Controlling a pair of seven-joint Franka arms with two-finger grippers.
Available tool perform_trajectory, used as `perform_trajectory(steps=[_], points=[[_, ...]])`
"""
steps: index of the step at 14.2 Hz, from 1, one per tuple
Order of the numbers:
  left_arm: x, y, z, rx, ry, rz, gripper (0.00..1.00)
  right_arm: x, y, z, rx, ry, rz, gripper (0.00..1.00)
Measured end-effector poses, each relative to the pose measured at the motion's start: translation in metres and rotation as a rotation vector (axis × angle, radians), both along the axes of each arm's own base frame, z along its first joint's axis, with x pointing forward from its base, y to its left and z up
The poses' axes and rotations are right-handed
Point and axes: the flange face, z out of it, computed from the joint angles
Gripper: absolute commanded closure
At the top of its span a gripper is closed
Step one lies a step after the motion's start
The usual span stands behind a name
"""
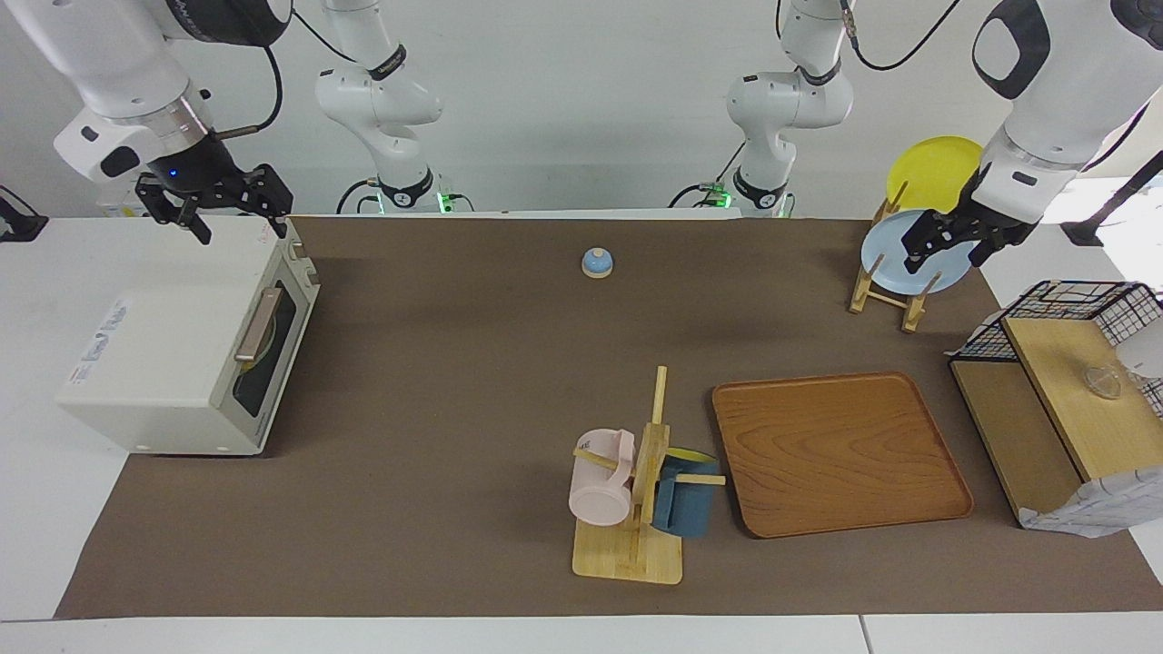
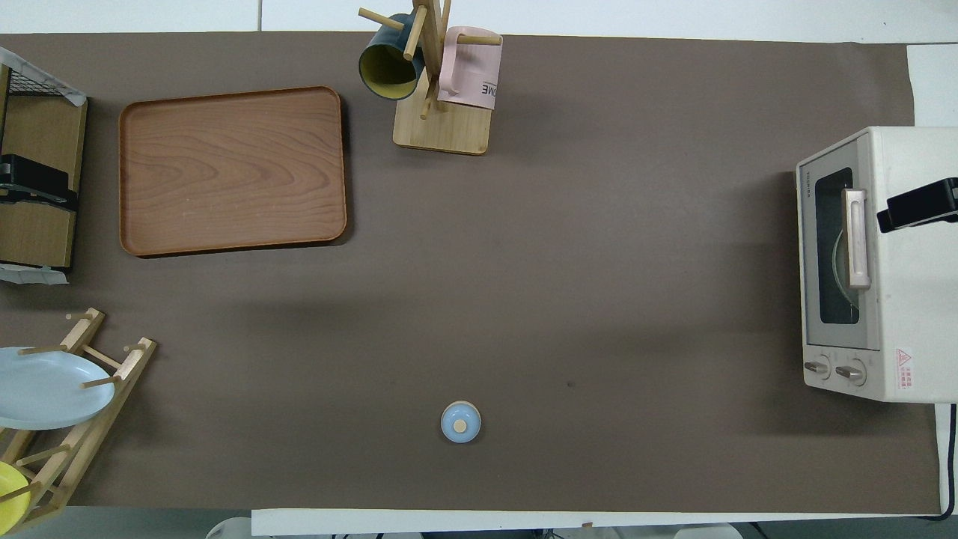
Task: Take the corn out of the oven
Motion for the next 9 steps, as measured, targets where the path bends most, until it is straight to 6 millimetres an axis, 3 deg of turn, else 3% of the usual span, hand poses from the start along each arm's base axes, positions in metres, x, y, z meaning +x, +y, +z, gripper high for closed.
perform_trajectory(steps=[1, 2, 4, 9], points=[[0.0, 0.0, 0.0, 0.0, 0.0, 0.0, 0.0, 0.0, 0.002, -0.002, 0.0, 0.003, 0.004, 0.75], [0.0, 0.0, 0.0, 0.0, 0.0, 0.0, 0.0, 0.002, 0.004, -0.008, 0.0, -0.001, 0.008, 0.87], [0.0, 0.0, 0.0, 0.0, 0.0, 0.0, 0.0, 0.007, 0.005, -0.031, -0.001, -0.021, 0.012, 1.0], [0.0, 0.0, 0.0, 0.0, 0.0, 0.0, 0.0, 0.015, -0.002, -0.125, -0.042, -0.004, 0.039, 1.0]])
